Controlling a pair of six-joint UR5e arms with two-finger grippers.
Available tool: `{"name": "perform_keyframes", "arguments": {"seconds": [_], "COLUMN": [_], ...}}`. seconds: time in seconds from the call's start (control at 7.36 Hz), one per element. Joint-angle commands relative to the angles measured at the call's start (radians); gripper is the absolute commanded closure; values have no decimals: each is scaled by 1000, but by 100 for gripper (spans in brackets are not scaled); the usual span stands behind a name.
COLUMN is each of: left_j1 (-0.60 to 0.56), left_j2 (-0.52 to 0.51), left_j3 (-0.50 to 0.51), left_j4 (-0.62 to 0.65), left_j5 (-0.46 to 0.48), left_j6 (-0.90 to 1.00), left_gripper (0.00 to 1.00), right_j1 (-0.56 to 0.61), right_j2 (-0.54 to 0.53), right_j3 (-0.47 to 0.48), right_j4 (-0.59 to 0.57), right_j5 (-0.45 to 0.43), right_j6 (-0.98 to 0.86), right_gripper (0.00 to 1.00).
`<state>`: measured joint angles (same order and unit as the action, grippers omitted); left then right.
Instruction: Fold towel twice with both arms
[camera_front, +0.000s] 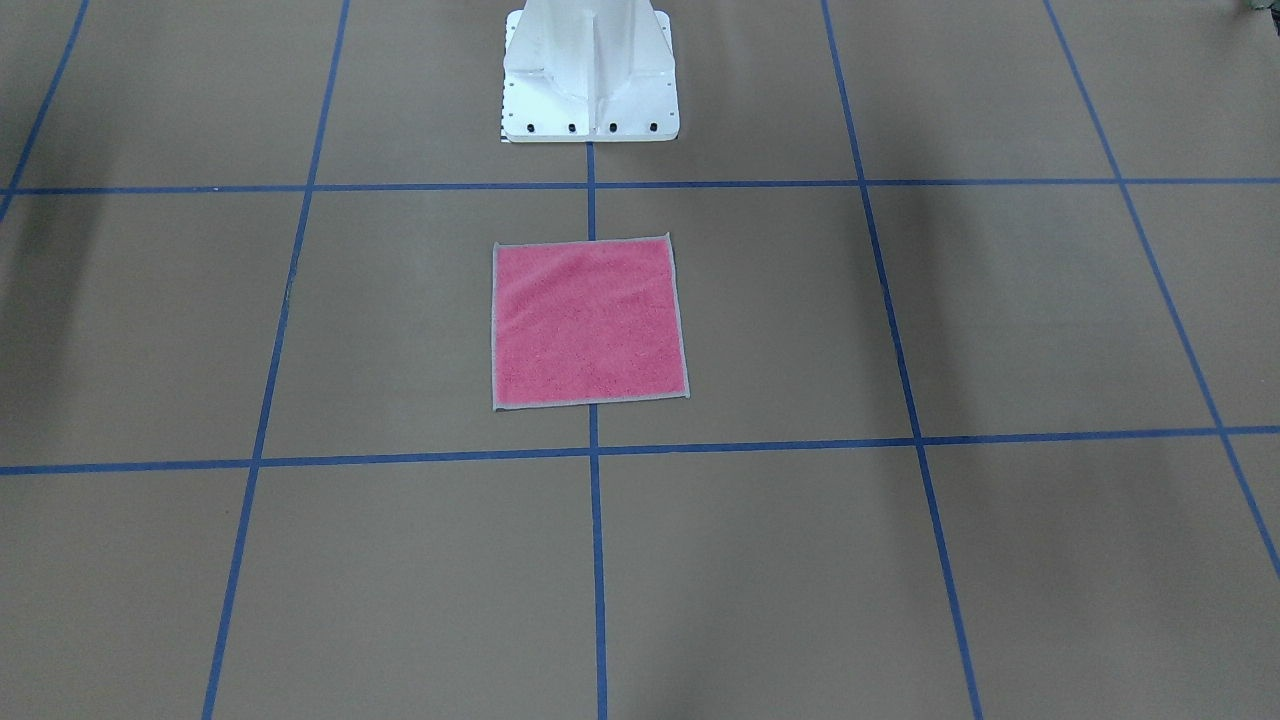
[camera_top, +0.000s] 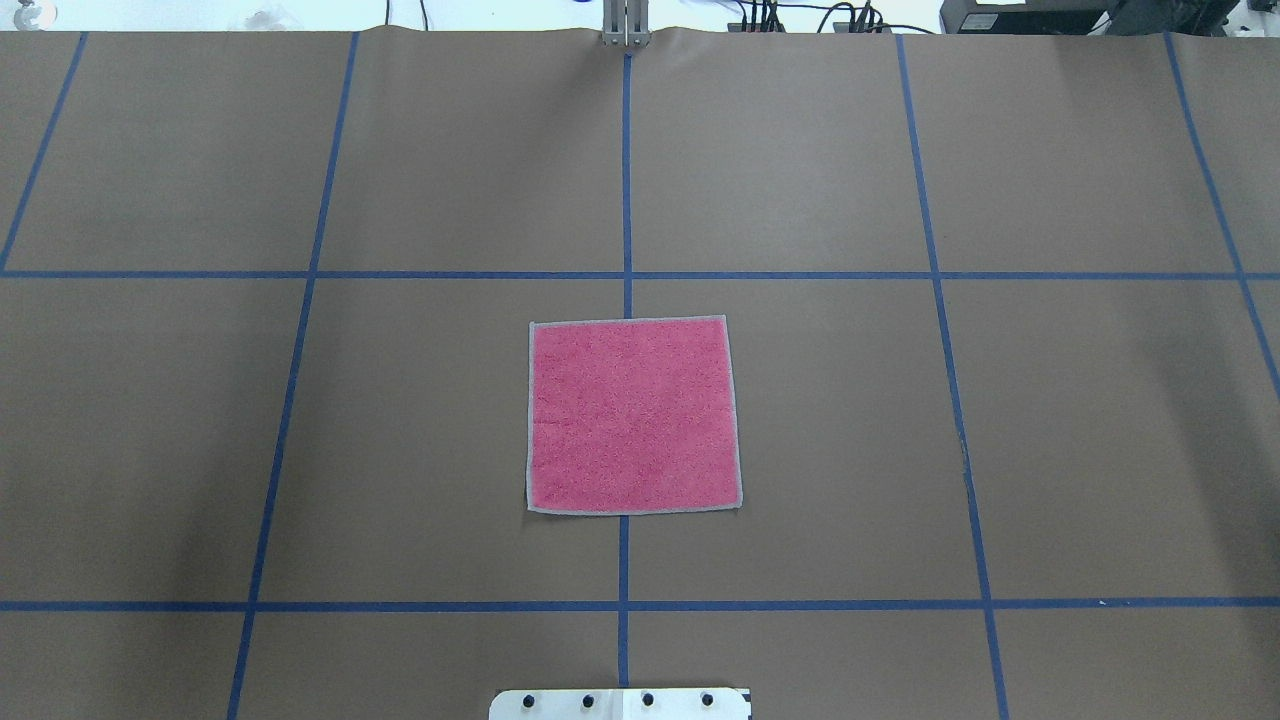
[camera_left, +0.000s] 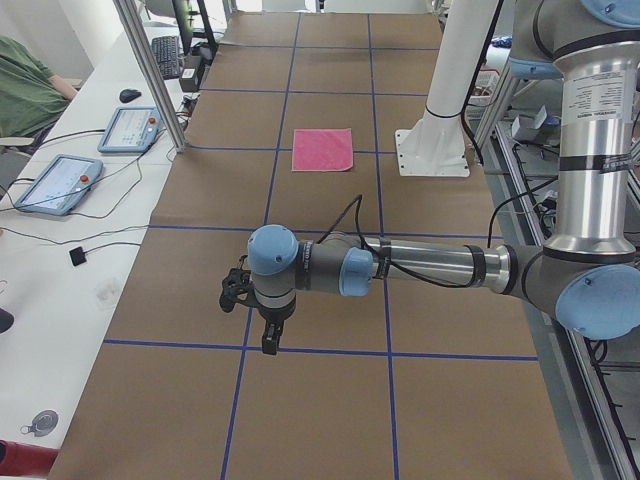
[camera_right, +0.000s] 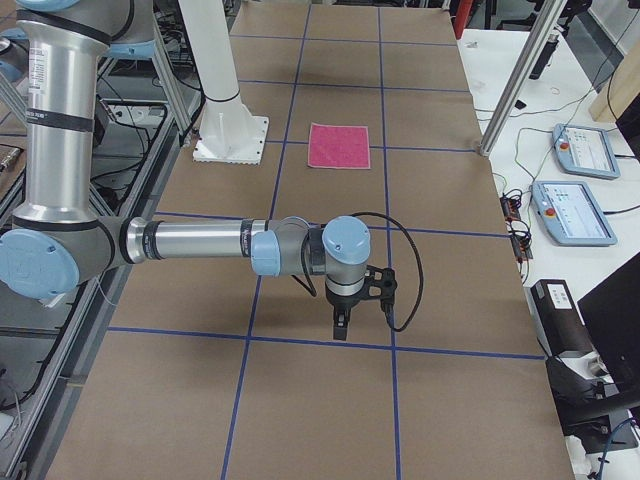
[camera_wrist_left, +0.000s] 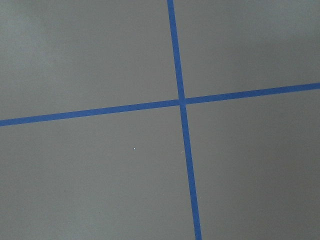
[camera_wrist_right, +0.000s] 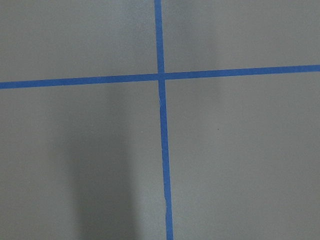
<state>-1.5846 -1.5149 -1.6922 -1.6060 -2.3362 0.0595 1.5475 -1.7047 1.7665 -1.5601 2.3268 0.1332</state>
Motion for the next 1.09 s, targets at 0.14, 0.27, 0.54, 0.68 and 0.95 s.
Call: {"name": "perform_keyframes", "arguments": {"seconds": [0.14,0.27,0.54,0.68,0.95], "left_j1": [0,0,61,99,222], "left_j2": [-2,-16,-85,-138,-258], "left_j3": [-6,-6,5,6,8], "left_j4": [5,11,15,20,17], "left_j5": [0,0,8,14,37], "left_j6": [-7,-12,-15,-67,-313], "left_gripper": [1,1,1,1,1], "right_j1": [0,-1,-6,-33,-111], "right_j2": [-3,0,64,120,200], "right_j3": [1,-2,-4,-7,-10], "right_j4": [0,0,-30,-64,-64], "right_j5": [0,-1,-4,-6,-9], "right_j6": [0,2,61,168,226], "right_gripper": [0,0,0,0,0]}}
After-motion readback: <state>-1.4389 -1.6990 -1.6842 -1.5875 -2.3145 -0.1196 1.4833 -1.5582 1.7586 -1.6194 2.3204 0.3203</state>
